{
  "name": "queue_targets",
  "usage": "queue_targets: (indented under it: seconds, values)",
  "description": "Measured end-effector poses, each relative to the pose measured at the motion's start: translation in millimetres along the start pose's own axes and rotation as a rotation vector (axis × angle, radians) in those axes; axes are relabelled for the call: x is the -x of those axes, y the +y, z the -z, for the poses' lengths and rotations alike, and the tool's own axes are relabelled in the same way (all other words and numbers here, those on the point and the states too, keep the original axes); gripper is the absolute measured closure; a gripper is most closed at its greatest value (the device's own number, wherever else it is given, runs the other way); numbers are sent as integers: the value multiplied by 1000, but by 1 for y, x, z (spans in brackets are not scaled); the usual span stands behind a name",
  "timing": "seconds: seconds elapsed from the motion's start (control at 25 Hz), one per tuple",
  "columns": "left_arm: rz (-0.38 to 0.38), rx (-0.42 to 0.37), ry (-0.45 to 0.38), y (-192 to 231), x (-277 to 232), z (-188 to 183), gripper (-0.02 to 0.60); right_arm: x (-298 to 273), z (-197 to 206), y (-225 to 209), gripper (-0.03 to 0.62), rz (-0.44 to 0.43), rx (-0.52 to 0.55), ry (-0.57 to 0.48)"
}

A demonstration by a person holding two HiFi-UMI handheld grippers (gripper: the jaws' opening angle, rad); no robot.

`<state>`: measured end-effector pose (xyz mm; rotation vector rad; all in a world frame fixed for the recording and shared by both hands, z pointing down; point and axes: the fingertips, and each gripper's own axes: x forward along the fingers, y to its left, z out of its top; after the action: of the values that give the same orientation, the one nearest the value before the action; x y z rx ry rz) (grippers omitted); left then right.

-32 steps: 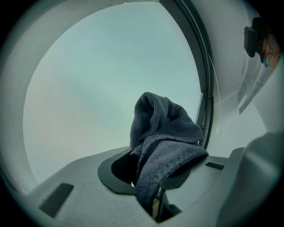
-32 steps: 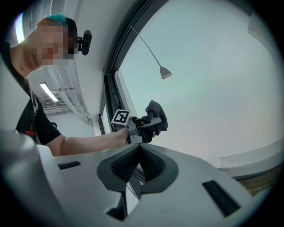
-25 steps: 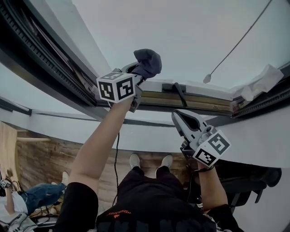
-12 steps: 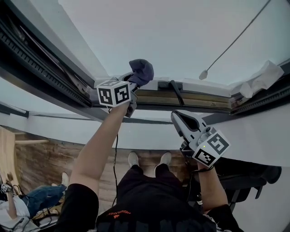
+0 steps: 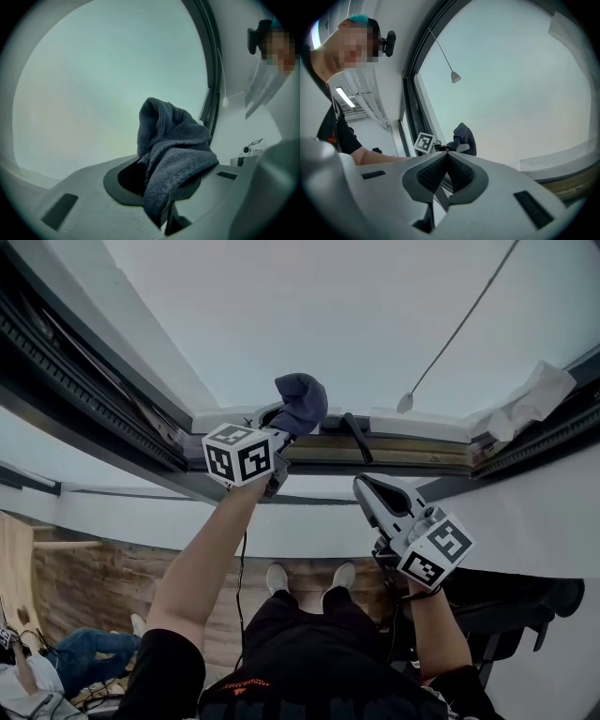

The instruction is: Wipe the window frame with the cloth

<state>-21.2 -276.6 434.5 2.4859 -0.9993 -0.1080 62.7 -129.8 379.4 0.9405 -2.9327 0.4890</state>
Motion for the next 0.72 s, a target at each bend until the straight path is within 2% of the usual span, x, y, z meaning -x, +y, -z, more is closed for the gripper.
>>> queue_targets:
  seconds: [0.08,0.28,0.52,0.72]
  values:
    - [33,-54,-22,-20,-2,-19,489,3,-6,2,591,-1,7,-11]
    - [83,-100,-91,-59,-4,-73,489,13,-19,7,591,-4,22,-43]
    - [127,-211,-143,-111,-10,-139,489,27,-33,7,591,-4,36,-79]
    - [163,-246,-182,-146,-16,-190,489,36,-45,5,591,2,46,-104]
